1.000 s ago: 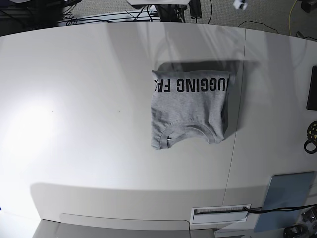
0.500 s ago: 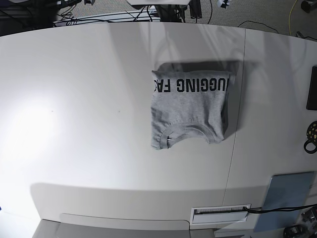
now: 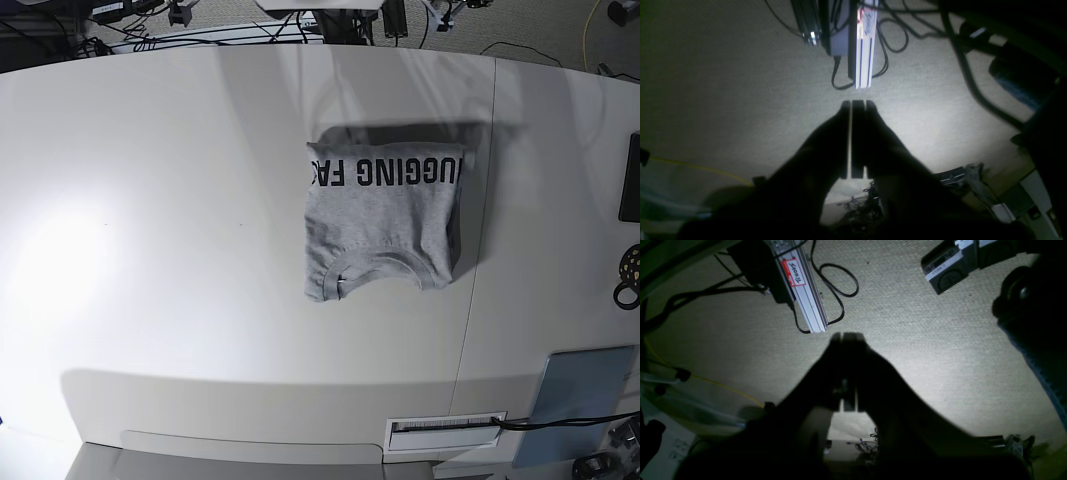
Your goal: Fold the T-shirt properly
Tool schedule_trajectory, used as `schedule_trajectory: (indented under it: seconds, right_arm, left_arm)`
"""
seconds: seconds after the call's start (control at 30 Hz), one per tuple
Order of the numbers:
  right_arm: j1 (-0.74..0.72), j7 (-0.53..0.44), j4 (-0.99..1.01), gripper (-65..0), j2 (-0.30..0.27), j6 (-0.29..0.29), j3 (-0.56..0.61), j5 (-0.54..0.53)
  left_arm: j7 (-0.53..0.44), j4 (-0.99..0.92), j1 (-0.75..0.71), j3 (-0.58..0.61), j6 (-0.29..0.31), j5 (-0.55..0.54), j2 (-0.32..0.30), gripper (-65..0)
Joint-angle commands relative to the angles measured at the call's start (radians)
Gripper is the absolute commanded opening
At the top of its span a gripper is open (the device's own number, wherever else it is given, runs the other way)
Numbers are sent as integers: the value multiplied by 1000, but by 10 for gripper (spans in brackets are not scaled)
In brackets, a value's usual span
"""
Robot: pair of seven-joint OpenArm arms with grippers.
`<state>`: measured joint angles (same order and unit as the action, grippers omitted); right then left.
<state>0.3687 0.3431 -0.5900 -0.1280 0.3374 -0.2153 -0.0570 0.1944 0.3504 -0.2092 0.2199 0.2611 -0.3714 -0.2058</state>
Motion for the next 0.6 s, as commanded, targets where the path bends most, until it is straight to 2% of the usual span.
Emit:
schedule_trajectory:
  seconds: [0.0,0.13,0.3,0.57]
  right_arm:
    - [11,-3,-3,-650,-2,3,-2,-2]
    - [8,-10,-3,-650,4,6,-2,-2]
    - [2,-6,-3,-650,3,7,-2,35]
    - [2,-2,-3,-650,3,7,-2,74]
  left_arm:
    - [6,1,-7,0,4,0,-8,-619]
    - [-12,1,-6,0,0,0,-8,-619]
    - [-35,1,-7,0,-37,0,-8,-619]
    - [-39,1,-5,0,-36,0,-7,-619]
